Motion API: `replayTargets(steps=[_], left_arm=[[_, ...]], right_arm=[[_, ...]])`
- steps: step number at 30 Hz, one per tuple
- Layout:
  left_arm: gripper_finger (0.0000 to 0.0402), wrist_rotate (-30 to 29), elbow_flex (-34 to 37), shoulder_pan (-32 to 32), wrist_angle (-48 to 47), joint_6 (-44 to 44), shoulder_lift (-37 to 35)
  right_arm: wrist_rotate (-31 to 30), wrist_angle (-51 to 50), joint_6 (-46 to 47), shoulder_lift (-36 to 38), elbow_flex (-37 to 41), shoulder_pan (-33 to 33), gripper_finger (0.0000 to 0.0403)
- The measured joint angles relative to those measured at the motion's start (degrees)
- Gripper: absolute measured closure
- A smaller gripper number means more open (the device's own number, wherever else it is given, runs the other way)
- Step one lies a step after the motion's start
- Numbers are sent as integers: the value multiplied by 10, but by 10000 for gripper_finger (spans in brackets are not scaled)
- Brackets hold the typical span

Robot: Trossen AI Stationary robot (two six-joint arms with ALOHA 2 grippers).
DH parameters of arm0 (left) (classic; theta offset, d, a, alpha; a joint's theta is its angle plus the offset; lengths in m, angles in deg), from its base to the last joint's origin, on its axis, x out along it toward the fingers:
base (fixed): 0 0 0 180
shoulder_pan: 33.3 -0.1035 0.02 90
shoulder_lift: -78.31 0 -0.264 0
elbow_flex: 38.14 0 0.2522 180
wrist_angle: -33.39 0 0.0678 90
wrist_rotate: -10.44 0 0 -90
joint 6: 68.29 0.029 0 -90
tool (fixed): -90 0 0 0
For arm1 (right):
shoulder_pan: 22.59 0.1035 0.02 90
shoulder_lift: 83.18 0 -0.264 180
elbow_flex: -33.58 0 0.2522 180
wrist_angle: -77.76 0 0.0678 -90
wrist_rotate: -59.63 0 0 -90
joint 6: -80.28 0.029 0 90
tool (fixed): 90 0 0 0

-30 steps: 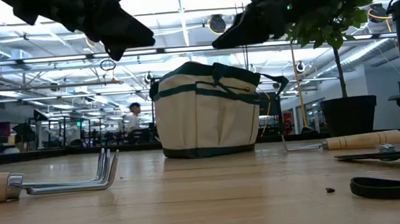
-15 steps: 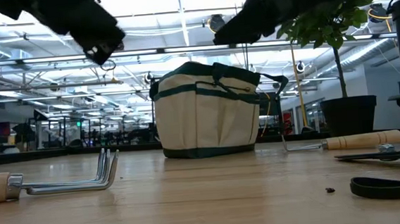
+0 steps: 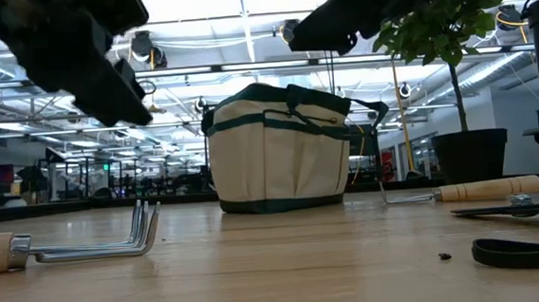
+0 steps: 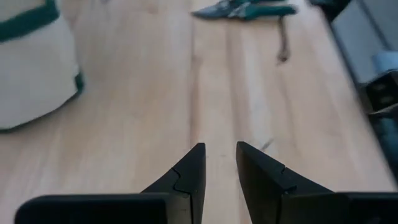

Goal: Pick & Place Garden tools in Gardening bag
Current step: Put the left brown hand rake into the green gardening bag

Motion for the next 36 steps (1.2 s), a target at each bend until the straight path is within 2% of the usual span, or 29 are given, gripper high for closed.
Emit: replayTargets(steps=[10,16,21,36], left_arm=[[309,28,0,-10,4,9,54],[309,29,1,-20,19,3,55],[309,57,1,-14,50,24,55],[308,58,1,-7,76,73,55]], right_arm=[[0,5,-6,0,0,3,220],[0,6,-5,0,0,3,220],[0,6,-4,0,0,4,220],[0,18,0,0,21,4,220]])
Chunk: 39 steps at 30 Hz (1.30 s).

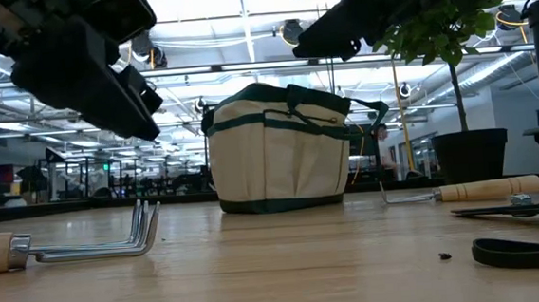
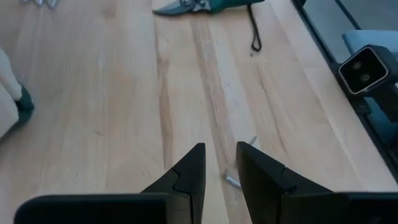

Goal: Pick & Place Garden tools in Gardening bag
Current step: Put the left brown hand rake into the green gardening bag

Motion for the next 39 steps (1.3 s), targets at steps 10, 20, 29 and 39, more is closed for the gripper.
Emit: replayTargets(steps=[10,20,29,39], left_arm=[[309,57,0,1,39,42,22],[309,85,-1,-7,131,62,115],[309,101,-2,-18,116,68,119],[309,101,-2,-18,94,65,135]], right_arm=[[0,29,0,0,0,0,220],[0,24,0,0,0,0,220],[0,24,0,0,1,0,220],[0,24,0,0,1,0,220]])
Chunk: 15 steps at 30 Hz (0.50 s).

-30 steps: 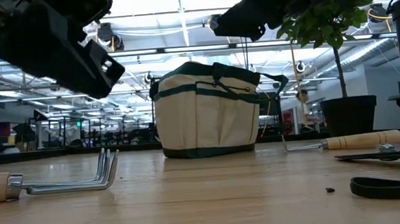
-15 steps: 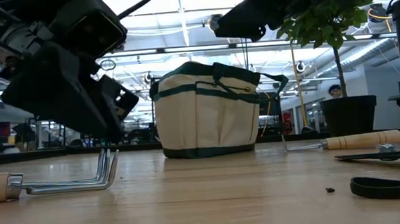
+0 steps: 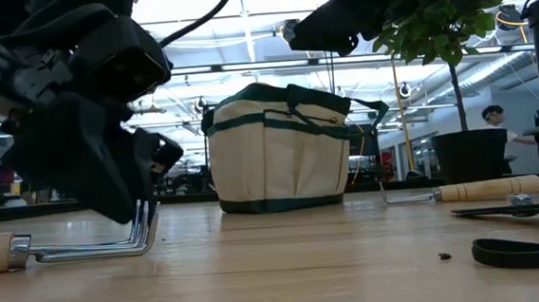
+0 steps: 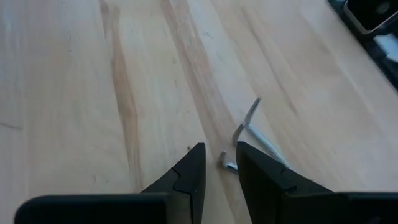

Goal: Pick & Place Garden tools in Gardening bag
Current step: Put the left brown hand rake into the green gardening bag

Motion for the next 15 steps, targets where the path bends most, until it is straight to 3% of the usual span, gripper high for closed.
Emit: replayTargets(steps=[15], left_arm=[[310,25,0,-3,29,19,14]], right_arm=[[0,0,0,0,0,0,220]])
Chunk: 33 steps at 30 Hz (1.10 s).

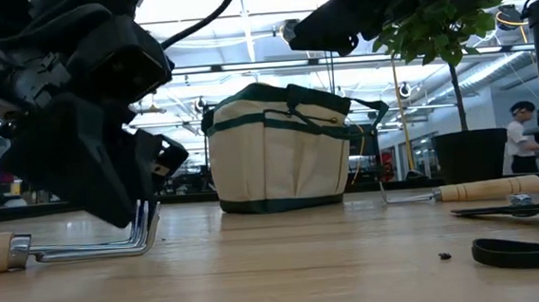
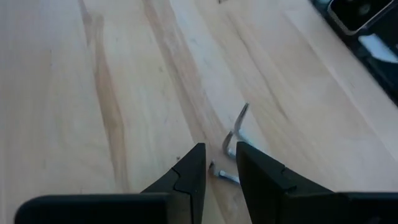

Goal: Pick & Place Garden tools in Gardening bag
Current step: Put the left brown hand rake into the green gardening bag

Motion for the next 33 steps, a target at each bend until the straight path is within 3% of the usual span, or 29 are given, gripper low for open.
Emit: replayTargets(steps=[5,11,24,33], left_arm=[[314,9,0,-6,18,7,10],[390,25,0,-16,19,11,9],[396,3,0,-19,16,34,1],[397,-32,-19,-35,-48,123,-109]], right_arm=[[0,0,0,0,0,0,220],[0,-1,0,0,0,0,220],[0,-2,0,0,0,0,220],[0,5,-1,0,0,0,220]])
